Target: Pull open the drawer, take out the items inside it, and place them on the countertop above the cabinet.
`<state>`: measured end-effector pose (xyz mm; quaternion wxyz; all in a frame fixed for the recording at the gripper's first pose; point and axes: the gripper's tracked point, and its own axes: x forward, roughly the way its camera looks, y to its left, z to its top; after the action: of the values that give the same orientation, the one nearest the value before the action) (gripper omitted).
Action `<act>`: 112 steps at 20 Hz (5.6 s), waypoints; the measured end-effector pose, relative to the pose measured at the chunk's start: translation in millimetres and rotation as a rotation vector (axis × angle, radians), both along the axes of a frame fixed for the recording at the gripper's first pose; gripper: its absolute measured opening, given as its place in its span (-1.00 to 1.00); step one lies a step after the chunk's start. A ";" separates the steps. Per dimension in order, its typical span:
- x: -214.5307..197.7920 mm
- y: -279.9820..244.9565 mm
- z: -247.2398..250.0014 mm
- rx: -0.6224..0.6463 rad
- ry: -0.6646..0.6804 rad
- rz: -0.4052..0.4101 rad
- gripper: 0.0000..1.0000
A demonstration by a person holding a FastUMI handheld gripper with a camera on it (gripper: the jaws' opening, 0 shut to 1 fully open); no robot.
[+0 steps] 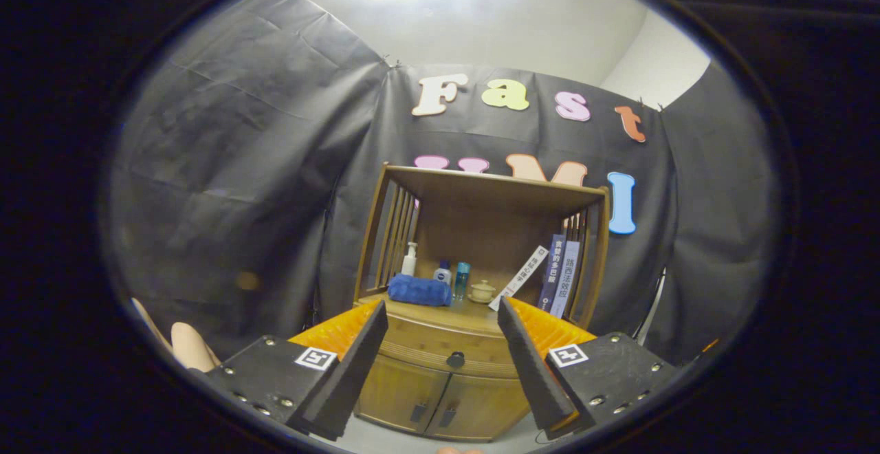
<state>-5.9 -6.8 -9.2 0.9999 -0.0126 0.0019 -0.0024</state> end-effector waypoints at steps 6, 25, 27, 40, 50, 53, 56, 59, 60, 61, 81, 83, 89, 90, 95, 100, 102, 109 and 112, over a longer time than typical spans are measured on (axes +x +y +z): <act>1.3 -5.5 -3.8 -0.007 0.003 -0.015 0.93; 45.7 -4.3 -40.7 -0.042 0.031 -0.031 0.93; 64.3 -3.0 -62.0 -0.037 0.051 -0.040 0.93; 180.4 -26.7 -247.4 0.050 0.344 -0.135 0.83; 231.9 -35.5 -301.4 0.121 0.448 -0.181 0.06; 231.4 -31.2 -302.1 0.158 0.450 -0.189 -0.24; 228.5 -33.4 -302.8 0.142 0.478 -0.179 -0.43; 211.5 -31.9 -295.0 0.111 0.458 -0.178 -0.62; 203.6 -29.8 -296.2 0.116 0.455 -0.171 -0.63; 195.7 -28.3 -294.3 0.121 0.454 -0.163 -0.63; 23.1 -7.1 -269.5 0.183 0.493 -0.125 -0.63; 21.2 -7.2 -269.2 0.172 0.491 -0.127 -0.63; 14.9 -6.7 -268.8 0.099 0.495 -0.119 -0.31; 11.1 -6.3 -265.3 0.099 0.489 -0.121 -0.18; 1.1 -5.6 -222.2 0.090 0.366 -0.128 0.00; 30.3 4.1 -143.2 0.077 0.205 -0.088 -0.01; 49.3 4.4 -117.7 0.057 0.171 -0.059 0.00; 130.8 -13.9 -84.1 0.018 0.218 -0.002 0.61; 160.0 -15.4 -101.6 0.027 0.352 0.045 0.79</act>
<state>154.1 -22.2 -110.8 0.9841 0.0008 0.1765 0.0221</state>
